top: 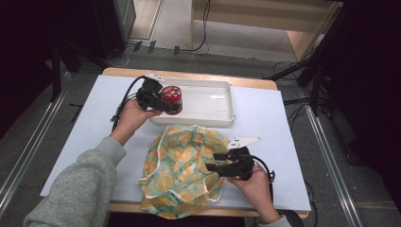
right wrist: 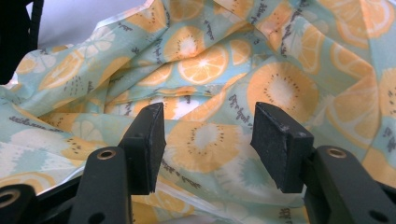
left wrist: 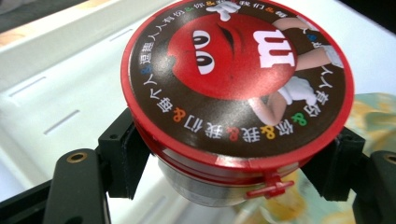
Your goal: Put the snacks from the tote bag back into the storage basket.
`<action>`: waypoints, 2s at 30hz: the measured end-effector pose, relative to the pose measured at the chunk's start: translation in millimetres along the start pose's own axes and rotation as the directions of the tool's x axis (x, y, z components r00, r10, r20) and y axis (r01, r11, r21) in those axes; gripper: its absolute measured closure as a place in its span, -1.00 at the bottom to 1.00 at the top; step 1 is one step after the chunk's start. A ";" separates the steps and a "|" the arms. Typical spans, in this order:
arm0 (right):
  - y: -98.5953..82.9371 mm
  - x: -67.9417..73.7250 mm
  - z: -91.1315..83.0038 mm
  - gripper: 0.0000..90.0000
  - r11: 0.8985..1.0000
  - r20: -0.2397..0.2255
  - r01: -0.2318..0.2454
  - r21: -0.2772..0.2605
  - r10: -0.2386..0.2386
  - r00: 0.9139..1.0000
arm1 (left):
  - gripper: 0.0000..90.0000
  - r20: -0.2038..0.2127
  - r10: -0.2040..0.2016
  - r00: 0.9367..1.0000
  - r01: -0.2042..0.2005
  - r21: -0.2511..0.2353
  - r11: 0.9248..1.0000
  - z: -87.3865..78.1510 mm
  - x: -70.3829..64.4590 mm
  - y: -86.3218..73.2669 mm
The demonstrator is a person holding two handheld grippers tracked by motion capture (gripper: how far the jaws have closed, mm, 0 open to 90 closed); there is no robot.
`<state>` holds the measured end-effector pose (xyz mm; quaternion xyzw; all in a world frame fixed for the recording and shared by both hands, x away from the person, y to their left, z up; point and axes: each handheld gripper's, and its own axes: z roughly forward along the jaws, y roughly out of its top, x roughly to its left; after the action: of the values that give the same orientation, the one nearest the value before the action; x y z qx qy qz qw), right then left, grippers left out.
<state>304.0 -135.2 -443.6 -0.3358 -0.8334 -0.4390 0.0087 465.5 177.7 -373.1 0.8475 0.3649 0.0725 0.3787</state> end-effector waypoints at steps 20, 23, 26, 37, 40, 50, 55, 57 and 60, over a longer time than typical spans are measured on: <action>-1.4 0.6 -1.7 0.03 1.000 0.005 0.001 -0.001 -0.001 1.000 | -0.42 -0.076 -0.058 0.995 0.060 0.036 0.998 48.7 28.1 1.3; -1.8 0.6 -2.3 0.03 1.000 0.006 0.002 -0.002 -0.002 1.000 | -0.42 -0.083 -0.062 0.995 0.065 0.031 0.997 52.7 31.5 -0.2; -2.0 -0.1 -3.0 0.03 1.000 0.006 0.002 -0.005 -0.002 1.000 | -0.42 -0.091 -0.066 0.994 0.070 0.043 0.997 56.6 32.9 -1.8; -2.7 0.0 -3.3 0.03 1.000 0.008 -0.005 -0.003 0.005 1.000 | -0.42 -0.102 -0.086 0.991 0.094 0.070 0.993 64.0 35.9 -8.3; -2.7 0.2 -3.2 0.03 1.000 0.009 -0.007 -0.004 0.007 1.000 | -0.42 -0.105 -0.089 0.990 0.097 0.070 0.993 66.0 35.9 -10.5; -2.7 0.2 -3.4 0.03 1.000 0.012 -0.006 -0.004 0.006 1.000 | -0.42 -0.132 -0.065 0.989 0.076 0.078 0.994 70.5 34.5 -12.9; -2.8 0.3 -2.7 0.03 1.000 0.015 0.004 -0.001 -0.004 1.000 | -0.43 -0.133 -0.055 0.990 0.063 0.061 0.996 71.3 31.8 -17.6; -2.8 0.3 -2.7 0.03 1.000 0.016 0.005 -0.001 -0.005 1.000 | -0.43 -0.123 -0.055 0.991 0.063 0.061 0.996 71.3 32.5 -19.0; -2.8 0.7 -2.5 0.04 1.000 0.018 0.006 0.004 -0.006 1.000 | -0.45 -0.122 -0.046 0.992 0.055 0.074 0.996 72.4 31.2 -20.0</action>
<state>301.2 -137.8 -443.9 -0.3374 -0.8353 -0.4342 0.0004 505.7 165.0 -442.6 0.8461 0.4108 0.0994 0.3247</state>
